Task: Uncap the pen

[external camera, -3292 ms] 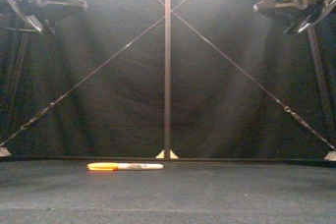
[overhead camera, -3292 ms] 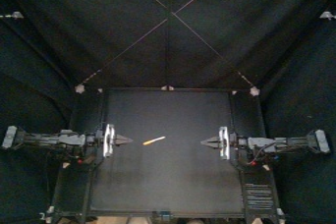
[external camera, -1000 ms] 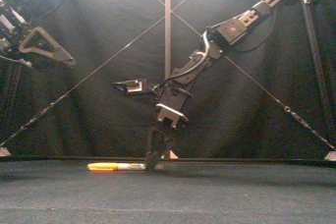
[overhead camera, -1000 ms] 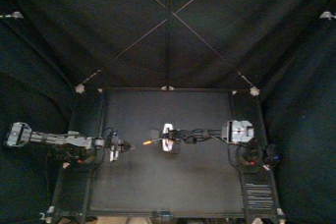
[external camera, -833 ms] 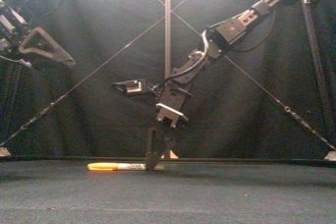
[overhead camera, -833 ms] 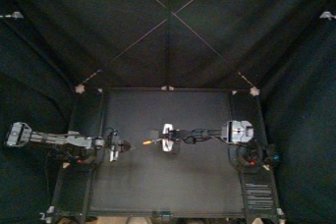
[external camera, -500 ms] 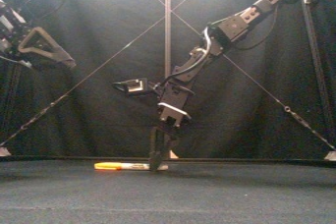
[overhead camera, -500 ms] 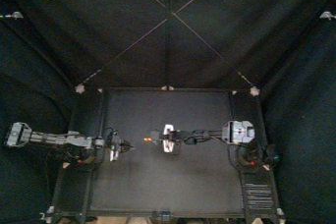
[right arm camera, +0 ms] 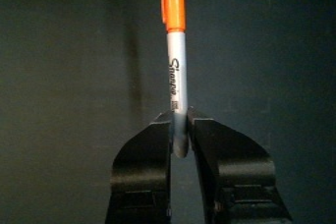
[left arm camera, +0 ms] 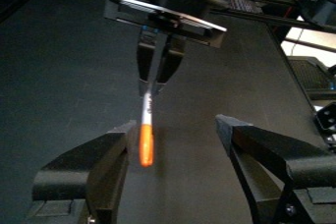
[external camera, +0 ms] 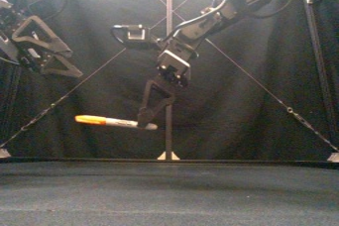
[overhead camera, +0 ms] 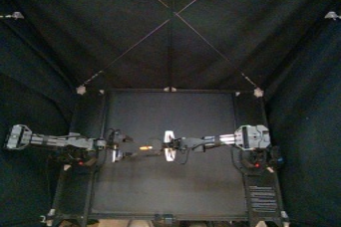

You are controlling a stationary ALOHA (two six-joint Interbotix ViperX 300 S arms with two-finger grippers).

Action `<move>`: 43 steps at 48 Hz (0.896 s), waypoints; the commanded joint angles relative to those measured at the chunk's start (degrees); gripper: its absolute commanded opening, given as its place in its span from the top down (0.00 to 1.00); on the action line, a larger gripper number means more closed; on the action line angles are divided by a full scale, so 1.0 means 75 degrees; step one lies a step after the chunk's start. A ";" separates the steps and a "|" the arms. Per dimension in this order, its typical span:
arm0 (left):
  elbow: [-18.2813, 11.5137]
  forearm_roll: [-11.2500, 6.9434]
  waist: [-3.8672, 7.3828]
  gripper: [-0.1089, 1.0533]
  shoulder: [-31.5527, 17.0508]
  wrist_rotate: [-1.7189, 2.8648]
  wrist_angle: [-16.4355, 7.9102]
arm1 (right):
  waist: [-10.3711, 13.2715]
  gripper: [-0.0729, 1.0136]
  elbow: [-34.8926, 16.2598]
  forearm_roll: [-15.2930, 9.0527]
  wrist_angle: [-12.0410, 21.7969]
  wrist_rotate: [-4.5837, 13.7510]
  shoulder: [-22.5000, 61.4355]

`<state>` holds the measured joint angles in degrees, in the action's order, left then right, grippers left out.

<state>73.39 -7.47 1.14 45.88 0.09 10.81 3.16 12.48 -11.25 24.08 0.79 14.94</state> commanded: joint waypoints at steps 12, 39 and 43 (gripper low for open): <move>-0.0199 -0.0082 0.0129 0.07 -0.0023 0.0023 0.0094 | -0.0211 0.50 -0.0375 -0.0328 -0.0410 0.0035 -0.0691; -0.0398 -0.0305 0.0082 0.09 -0.0645 -0.0012 0.0152 | -0.0176 0.50 -0.0375 -0.0492 -0.1148 0.0023 -0.0879; -0.0387 -0.0305 0.0141 0.11 -0.0645 0.0000 0.0152 | -0.0187 0.50 -0.0363 -0.0492 -0.1148 0.0023 -0.0879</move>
<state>71.98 -9.67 1.76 41.13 0.09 11.34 1.58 10.99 -14.85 15.91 0.97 11.69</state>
